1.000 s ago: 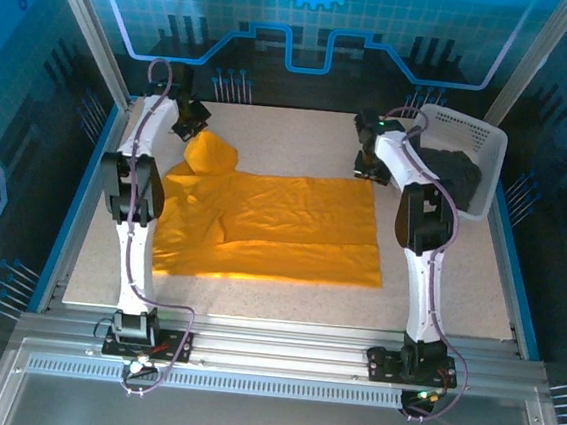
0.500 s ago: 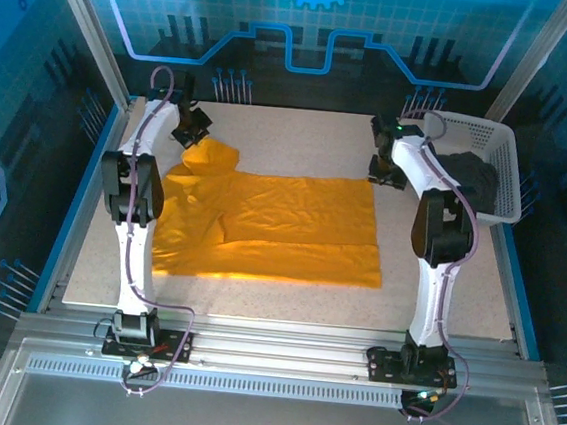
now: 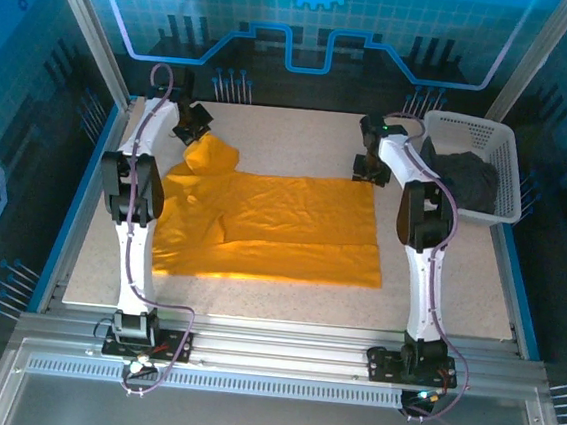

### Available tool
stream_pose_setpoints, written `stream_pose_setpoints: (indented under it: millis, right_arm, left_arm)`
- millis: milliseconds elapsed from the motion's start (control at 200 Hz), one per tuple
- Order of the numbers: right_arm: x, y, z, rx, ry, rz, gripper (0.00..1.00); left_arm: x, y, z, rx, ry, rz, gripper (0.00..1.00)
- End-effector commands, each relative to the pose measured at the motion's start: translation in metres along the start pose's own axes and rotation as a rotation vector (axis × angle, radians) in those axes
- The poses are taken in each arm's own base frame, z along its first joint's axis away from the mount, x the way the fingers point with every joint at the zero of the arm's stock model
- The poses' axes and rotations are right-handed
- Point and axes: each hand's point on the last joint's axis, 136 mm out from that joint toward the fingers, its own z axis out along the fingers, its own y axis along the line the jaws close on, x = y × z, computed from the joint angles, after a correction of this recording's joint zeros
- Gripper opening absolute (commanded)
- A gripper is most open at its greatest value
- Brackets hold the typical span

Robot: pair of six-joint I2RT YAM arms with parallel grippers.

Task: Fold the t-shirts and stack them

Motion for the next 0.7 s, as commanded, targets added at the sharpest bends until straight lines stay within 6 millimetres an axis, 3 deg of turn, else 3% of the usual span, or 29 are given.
stream_pose_setpoints:
  millis: [0,260,415,595,695]
  right_arm:
    - [-0.001,0.0,0.003,-0.037,0.03,-0.026,0.43]
    - [-0.009,-0.006,0.011,-0.03,0.019,-0.051,0.34]
    - [-0.011,-0.009,0.015,-0.015,0.027,-0.07,0.19]
    - [-0.028,-0.031,-0.004,0.072,-0.045,-0.07,0.0]
    - [-0.038,-0.051,-0.017,0.109,-0.078,-0.033,0.0]
  left_arm:
    - [-0.003,-0.009,-0.003,0.034,0.009,0.028,0.0]
    - [-0.001,-0.007,-0.001,0.024,0.02,0.033,0.0]
    - [-0.002,-0.009,-0.003,0.025,0.021,0.043,0.0]
    - [-0.001,-0.021,-0.003,0.078,0.041,0.04,0.0]
    - [0.002,-0.037,-0.003,0.147,0.058,0.034,0.0]
